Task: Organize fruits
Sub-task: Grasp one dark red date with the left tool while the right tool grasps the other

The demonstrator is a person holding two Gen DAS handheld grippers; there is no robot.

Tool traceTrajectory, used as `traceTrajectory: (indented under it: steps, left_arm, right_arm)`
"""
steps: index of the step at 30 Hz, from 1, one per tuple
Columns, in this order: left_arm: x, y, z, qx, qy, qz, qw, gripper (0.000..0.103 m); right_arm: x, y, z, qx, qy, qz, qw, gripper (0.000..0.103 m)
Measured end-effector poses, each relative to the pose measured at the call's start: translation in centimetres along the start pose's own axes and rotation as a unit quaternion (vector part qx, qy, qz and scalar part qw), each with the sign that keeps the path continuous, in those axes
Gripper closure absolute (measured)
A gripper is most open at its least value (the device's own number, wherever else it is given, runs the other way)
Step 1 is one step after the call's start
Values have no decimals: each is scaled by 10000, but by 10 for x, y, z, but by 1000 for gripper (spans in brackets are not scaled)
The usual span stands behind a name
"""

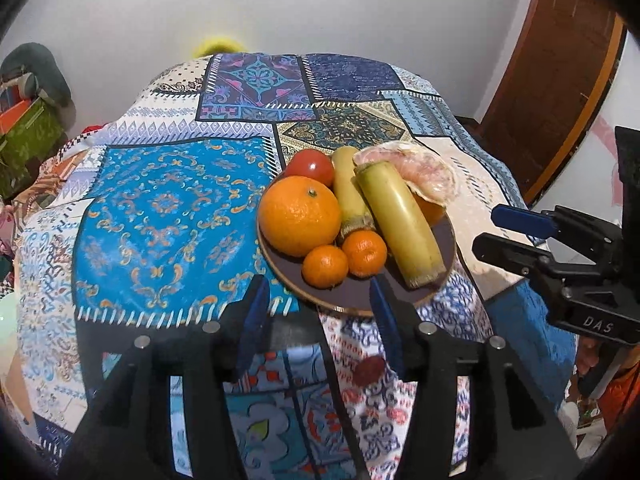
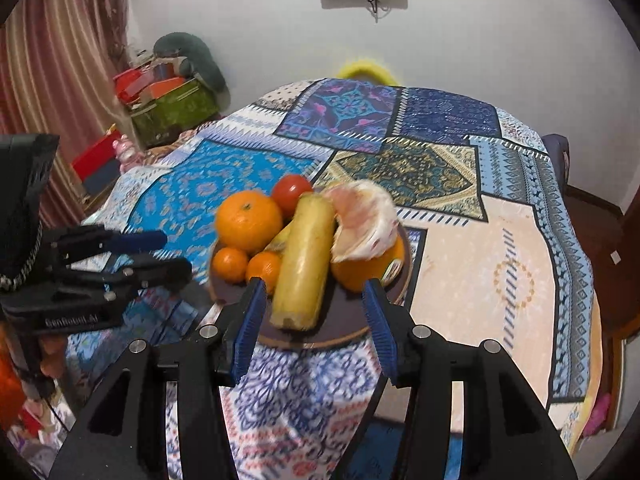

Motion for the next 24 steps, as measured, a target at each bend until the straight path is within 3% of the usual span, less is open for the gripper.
traceTrajectory:
  steps: [17, 22, 24]
  left_arm:
    - [-60, 23, -5, -227, -605, 41, 9979, 52]
    - [-64, 32, 2, -333, -604, 161, 9975, 60]
    - [-65, 34, 8, -370, -662, 166, 9970, 70]
  right_arm:
    - [-44, -23, -24, 106, -306, 26, 9995, 56]
    - [-54, -29, -18, 172, -424, -45, 9989, 56]
    - [-58, -31, -13, 230, -486, -28, 9986, 56]
Point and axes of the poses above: each gripper's, at about its wrist camera, not at the fingertips, and z roughly the way its jaws point, y to its right, x to its top, the point moved 2 cm from there along z, roughly the way its jaws point, and after that the axes turned 12 degrees about y, right-handed, at the moved point
